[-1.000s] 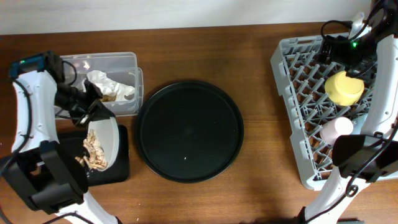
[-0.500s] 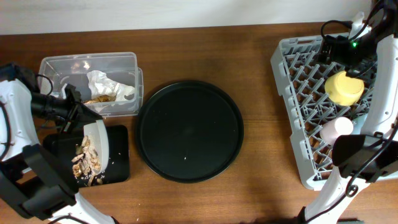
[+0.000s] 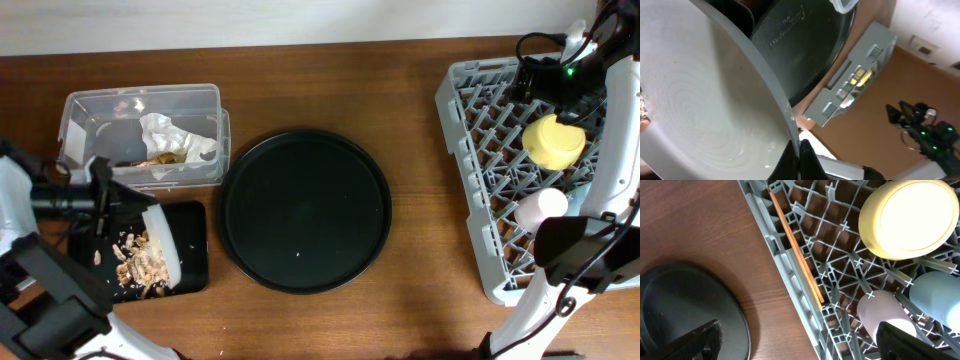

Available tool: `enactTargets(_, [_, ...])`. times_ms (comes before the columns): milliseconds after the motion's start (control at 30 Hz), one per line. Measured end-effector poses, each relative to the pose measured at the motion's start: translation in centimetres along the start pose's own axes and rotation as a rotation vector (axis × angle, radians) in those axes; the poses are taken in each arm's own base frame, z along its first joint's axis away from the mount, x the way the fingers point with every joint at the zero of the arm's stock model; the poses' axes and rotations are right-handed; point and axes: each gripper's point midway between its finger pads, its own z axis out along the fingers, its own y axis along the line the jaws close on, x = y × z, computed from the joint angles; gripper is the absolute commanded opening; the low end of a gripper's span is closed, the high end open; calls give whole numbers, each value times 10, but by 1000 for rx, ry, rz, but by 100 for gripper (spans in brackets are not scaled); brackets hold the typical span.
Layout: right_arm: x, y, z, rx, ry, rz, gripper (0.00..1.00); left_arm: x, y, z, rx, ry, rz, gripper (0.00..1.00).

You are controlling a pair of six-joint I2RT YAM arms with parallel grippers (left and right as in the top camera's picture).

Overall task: Sort waste into correct bins and load items into the dishwasher rack
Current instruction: 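Tilt the plate with the left gripper to dump scraps onto the tray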

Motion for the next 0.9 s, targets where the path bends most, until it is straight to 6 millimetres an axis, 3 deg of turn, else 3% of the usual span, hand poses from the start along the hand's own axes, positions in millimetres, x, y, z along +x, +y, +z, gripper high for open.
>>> enactTargets(300, [0, 0, 0, 0, 0, 1, 99, -12, 1, -30, 145, -98, 37, 0])
enactTargets(900, [0, 0, 0, 0, 0, 0, 99, -12, -13, -36, 215, -129, 85, 0])
